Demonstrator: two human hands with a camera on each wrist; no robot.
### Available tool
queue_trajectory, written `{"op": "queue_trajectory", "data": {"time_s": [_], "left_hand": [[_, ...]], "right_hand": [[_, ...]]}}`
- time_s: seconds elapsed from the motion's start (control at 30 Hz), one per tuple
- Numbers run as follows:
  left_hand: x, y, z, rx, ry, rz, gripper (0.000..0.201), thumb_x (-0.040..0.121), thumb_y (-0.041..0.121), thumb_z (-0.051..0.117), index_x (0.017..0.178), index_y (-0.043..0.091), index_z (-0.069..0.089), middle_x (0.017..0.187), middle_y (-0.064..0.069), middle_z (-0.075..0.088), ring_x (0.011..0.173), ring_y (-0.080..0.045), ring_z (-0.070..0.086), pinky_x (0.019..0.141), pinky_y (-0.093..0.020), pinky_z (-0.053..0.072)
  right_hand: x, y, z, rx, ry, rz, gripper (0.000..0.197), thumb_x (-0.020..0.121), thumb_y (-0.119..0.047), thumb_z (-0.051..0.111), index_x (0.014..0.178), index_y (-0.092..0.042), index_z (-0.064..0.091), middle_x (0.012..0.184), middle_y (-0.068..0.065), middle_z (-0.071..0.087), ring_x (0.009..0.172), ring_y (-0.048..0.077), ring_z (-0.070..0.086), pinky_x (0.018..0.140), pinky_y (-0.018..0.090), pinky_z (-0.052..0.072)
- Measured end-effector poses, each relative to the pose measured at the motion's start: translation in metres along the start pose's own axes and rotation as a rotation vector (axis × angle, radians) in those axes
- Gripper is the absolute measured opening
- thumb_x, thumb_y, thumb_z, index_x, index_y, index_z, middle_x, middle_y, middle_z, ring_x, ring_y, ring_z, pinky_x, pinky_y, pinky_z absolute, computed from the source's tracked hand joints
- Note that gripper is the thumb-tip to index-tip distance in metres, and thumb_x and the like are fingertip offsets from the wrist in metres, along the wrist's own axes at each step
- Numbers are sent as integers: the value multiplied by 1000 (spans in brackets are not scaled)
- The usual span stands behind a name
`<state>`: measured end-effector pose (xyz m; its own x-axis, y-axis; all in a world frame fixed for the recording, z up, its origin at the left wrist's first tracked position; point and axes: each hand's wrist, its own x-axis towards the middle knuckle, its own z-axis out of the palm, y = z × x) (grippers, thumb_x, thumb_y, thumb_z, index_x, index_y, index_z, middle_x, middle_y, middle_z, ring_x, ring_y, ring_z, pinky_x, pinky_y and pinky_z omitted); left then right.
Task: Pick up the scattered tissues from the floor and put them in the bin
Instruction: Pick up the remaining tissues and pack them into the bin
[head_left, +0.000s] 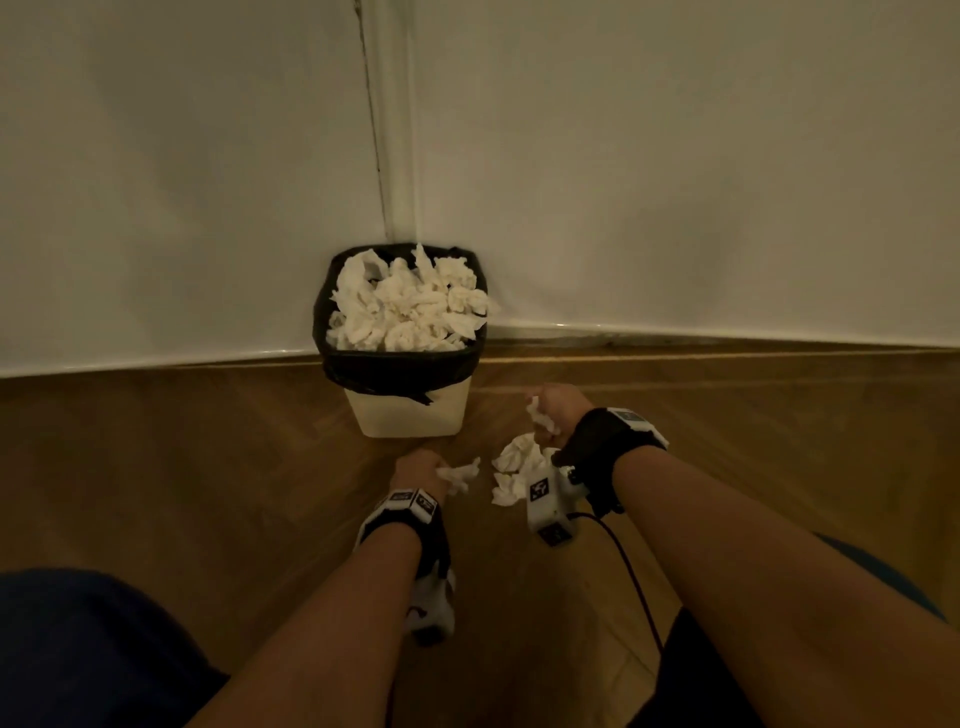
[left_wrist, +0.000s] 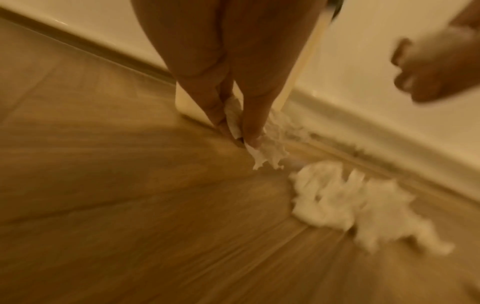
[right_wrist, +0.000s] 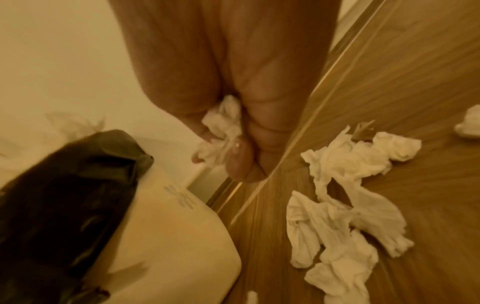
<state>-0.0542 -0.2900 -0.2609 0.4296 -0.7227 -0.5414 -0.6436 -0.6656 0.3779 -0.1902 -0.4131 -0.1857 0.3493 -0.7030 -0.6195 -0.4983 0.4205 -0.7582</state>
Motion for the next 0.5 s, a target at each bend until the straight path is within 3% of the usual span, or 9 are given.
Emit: {"op": "queue_trajectory", "data": {"time_s": [0.07, 0.1, 0.17, 0.23, 0.3, 0.37, 0.43, 0.5], "left_hand": [[-13, 11, -15, -5, 51, 43, 26, 96, 19, 46, 109, 10, 68, 115, -11, 64, 106, -27, 59, 87, -31, 47], [-19, 18, -24, -6, 76, 70, 28, 97, 19, 45, 113, 10, 65, 118, -12, 63, 109, -28, 58, 90, -33, 46], [-29, 30, -44, -27, 144, 127, 30, 97, 17, 45, 123, 10, 60, 124, -13, 59, 114, -29, 55, 93, -33, 44], [-40, 38, -65, -26, 213, 178, 33, 95, 16, 49, 127, 14, 57, 127, -11, 57, 117, -28, 53, 94, -31, 43], [-53, 44, -87, -29, 265, 222, 29, 94, 17, 51, 121, 18, 63, 121, -9, 62, 112, -27, 56, 93, -31, 44], [-68, 48, -110, -73, 310, 264, 25, 93, 17, 51, 110, 18, 69, 109, -10, 67, 102, -27, 61, 88, -34, 50], [-82, 53, -131, -88, 362, 306, 24, 93, 15, 49, 106, 14, 69, 105, -11, 67, 99, -28, 62, 83, -32, 50], [-95, 59, -152, -145, 399, 315, 25, 93, 9, 48, 109, 9, 67, 105, -13, 67, 95, -28, 65, 81, -31, 53]], "right_hand": [[-12, -6, -3, -2, 20, 6, 14, 94, -13, 40, 90, -10, 53, 80, 1, 43, 69, 17, 45, 69, 32, 47], [-18, -10, -1, 19, 19, 2, 17, 93, -14, 39, 80, -12, 49, 82, 5, 44, 73, 22, 46, 71, 34, 45], [-26, -20, 0, 117, 14, -7, 19, 92, -16, 38, 75, -12, 45, 80, 8, 43, 73, 26, 43, 65, 34, 39], [-38, -31, 2, 176, 18, -30, 16, 93, -15, 39, 79, -12, 45, 78, 7, 40, 69, 23, 41, 65, 34, 39], [-52, -44, -1, 10, 45, -92, 15, 95, -9, 41, 88, -8, 54, 92, 11, 52, 82, 23, 52, 85, 35, 43], [-64, -57, -4, -333, 76, -193, 27, 96, -9, 45, 118, 0, 57, 124, 16, 56, 117, 28, 52, 104, 31, 35], [-76, -73, -5, -307, 98, -221, 40, 96, -6, 44, 135, -2, 45, 140, 16, 45, 131, 31, 42, 108, 31, 33], [-83, -86, -9, -348, 148, -254, 46, 94, -3, 48, 139, -5, 40, 144, 15, 41, 131, 32, 41, 108, 34, 36]]}}
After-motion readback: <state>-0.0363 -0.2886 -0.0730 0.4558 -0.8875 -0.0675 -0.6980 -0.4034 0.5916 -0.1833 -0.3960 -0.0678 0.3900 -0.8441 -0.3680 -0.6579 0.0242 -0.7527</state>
